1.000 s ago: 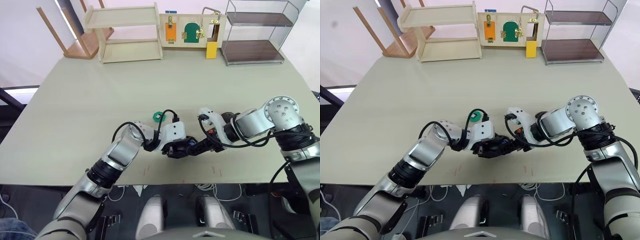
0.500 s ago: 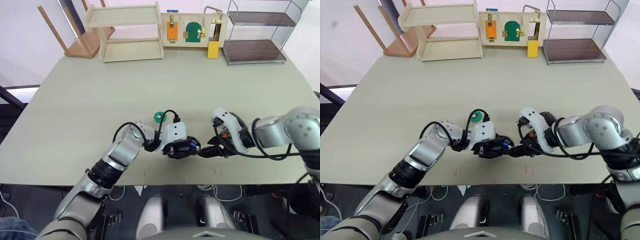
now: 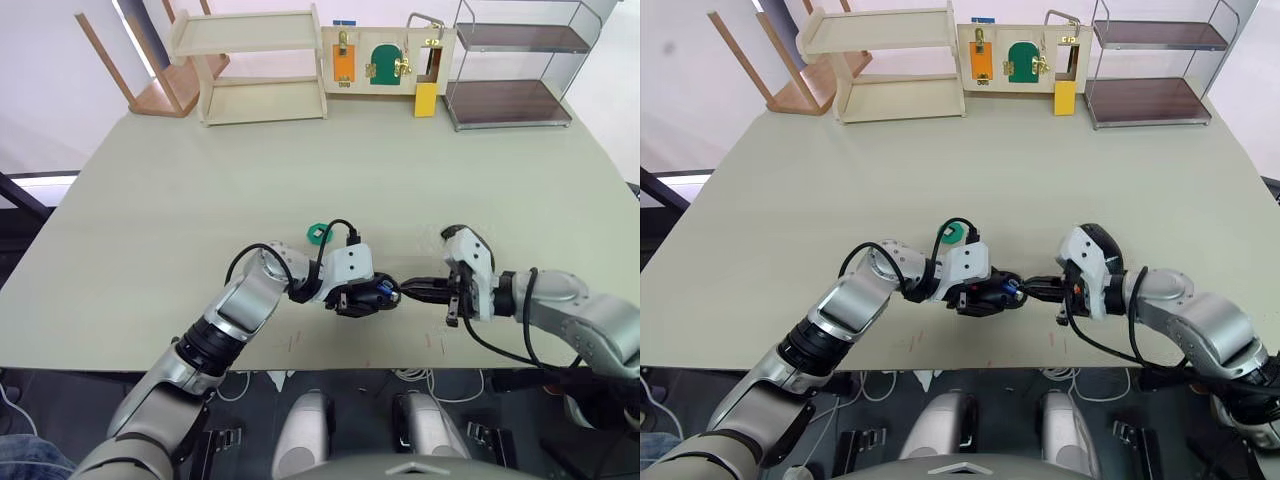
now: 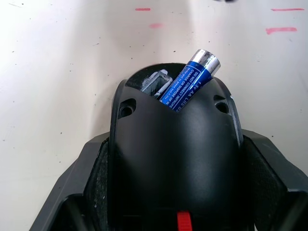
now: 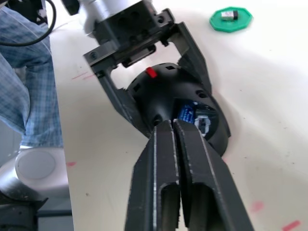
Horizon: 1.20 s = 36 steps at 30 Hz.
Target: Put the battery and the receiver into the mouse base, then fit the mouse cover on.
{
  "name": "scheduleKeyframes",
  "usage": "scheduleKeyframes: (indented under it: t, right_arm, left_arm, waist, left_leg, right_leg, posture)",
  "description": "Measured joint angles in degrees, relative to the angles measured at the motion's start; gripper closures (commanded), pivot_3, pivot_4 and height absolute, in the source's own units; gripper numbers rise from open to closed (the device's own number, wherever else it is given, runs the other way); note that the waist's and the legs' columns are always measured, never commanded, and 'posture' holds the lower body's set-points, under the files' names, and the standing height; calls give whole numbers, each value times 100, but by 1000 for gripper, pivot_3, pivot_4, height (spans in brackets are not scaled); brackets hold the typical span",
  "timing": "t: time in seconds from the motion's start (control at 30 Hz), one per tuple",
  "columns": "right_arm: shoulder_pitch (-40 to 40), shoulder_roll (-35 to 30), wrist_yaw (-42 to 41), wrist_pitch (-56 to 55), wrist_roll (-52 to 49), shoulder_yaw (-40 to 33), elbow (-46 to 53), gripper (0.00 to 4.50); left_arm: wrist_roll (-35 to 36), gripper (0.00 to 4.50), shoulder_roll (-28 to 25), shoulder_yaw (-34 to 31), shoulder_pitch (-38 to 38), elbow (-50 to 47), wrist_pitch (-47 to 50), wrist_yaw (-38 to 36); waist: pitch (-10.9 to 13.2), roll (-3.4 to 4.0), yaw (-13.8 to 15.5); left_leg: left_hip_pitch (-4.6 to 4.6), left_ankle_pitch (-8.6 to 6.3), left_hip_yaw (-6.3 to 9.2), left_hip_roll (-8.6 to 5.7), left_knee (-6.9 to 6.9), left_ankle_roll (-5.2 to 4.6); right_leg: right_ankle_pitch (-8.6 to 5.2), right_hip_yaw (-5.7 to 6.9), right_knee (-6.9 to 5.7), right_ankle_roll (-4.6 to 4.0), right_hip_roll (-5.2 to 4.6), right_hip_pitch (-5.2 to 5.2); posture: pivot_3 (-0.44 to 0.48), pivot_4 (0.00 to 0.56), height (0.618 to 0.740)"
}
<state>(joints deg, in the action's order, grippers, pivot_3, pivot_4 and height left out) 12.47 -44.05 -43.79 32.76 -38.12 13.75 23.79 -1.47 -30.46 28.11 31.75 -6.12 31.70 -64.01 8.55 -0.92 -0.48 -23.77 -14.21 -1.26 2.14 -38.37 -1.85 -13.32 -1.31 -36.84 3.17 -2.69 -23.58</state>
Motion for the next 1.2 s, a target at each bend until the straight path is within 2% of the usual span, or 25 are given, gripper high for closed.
scheduleKeyframes:
  t: [0.23, 0.47, 1.2]
  right_arm:
    - [-469, 535, -408, -1435, 1005, -47, -464, 4484]
    - [-718, 1281, -318, -2157, 1412, -147, -856, 4484]
    - [-859, 1685, -444, -2232, 1665, -186, -1184, 4484]
  left_arm:
    - [0, 1545, 2, 2, -1, -2, 7, 5]
    - [0, 1545, 1, 3, 8, 14, 6, 3]
    - [-1, 1545, 34, 19, 14, 60, -69, 46]
  waist:
    - [0, -1, 3]
    - [0, 0, 3]
    - [0, 0, 34]
  left_leg:
    - [3, 0, -6, 0, -2, 0]
    - [4, 1, -7, 0, -3, 1]
    - [7, 1, -12, -1, -4, 1]
  right_leg:
    - [-1, 1, -2, 0, 1, 2]
    - [1, 1, -6, -4, 4, 3]
    - [9, 0, -8, -18, 3, 6]
  posture:
    - [0, 150, 740]
    - [0, 150, 740]
    - [0, 150, 740]
